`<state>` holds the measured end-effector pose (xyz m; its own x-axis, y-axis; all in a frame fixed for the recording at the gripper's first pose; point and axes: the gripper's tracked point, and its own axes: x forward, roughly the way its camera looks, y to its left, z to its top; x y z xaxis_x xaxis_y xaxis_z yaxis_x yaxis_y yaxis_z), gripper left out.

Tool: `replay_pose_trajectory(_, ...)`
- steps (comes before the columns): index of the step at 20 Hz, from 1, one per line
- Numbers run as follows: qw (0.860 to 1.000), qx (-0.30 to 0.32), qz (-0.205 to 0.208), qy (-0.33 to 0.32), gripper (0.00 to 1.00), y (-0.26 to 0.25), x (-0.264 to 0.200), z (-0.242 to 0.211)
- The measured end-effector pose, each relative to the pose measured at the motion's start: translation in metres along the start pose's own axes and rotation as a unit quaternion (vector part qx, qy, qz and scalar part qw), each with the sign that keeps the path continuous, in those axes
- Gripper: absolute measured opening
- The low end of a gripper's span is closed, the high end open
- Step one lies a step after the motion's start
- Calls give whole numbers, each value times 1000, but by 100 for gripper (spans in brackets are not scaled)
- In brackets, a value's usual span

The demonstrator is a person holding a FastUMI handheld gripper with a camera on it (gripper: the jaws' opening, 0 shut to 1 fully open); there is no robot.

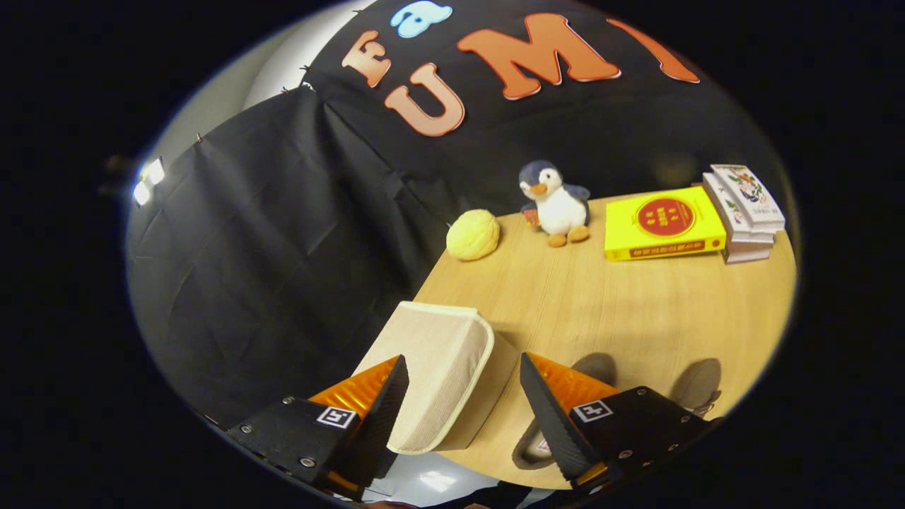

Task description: Open the storage box then place both shoes into the box .Put the left shoe in first, then the right shoe, with the right side of both shoes facing outward in a uniform manner.

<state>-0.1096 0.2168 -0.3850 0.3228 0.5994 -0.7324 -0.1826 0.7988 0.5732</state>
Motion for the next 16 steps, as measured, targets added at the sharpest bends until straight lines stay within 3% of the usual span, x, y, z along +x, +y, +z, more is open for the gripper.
replay_pose_trajectory(7,993,30,42,103,95,13,57,-64)
replay_pose_trajectory(16,982,91,79,144,93,24,92,-102)
